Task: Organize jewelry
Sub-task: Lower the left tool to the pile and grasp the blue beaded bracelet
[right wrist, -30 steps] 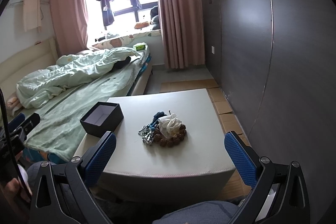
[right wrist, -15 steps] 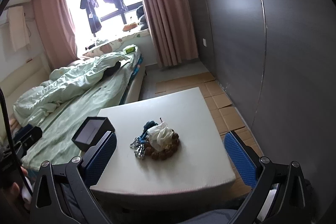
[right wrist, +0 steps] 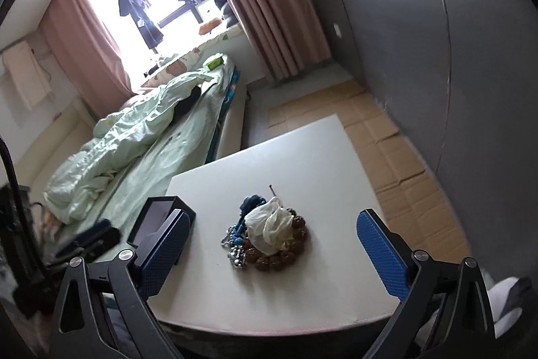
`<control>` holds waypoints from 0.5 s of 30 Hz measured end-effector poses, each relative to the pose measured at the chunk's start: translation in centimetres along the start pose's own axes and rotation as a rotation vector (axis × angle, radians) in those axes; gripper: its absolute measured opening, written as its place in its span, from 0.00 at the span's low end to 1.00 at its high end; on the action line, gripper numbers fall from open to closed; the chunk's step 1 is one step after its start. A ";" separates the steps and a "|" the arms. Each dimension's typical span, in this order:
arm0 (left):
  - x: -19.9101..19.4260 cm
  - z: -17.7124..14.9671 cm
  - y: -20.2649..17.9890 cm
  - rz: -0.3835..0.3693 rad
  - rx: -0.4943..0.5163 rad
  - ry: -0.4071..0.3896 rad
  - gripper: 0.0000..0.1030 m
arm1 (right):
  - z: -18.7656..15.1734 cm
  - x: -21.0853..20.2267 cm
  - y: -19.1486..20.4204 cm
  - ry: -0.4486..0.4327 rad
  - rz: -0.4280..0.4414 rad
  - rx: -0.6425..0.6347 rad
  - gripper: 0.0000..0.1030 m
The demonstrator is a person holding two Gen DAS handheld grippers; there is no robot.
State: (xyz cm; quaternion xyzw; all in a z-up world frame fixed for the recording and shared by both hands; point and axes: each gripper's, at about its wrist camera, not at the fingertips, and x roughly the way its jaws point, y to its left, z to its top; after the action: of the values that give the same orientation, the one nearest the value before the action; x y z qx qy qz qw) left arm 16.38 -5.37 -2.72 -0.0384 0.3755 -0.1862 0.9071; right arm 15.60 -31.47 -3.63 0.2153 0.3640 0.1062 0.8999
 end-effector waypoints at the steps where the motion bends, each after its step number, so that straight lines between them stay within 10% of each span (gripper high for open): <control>1: 0.6 0.1 0.0 -0.010 -0.002 0.018 0.71 | 0.1 0.5 -0.3 0.015 0.013 0.016 0.95; 15: 9.4 2.6 0.0 -0.114 -0.027 0.208 0.58 | 0.4 7.5 -3.7 0.205 0.142 0.213 0.71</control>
State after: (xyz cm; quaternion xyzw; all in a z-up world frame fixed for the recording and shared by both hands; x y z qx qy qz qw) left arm 24.28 -9.03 -7.16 -0.0522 0.4673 -0.2356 0.8505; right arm 21.40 -32.25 -9.66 0.3225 0.4469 0.1517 0.8205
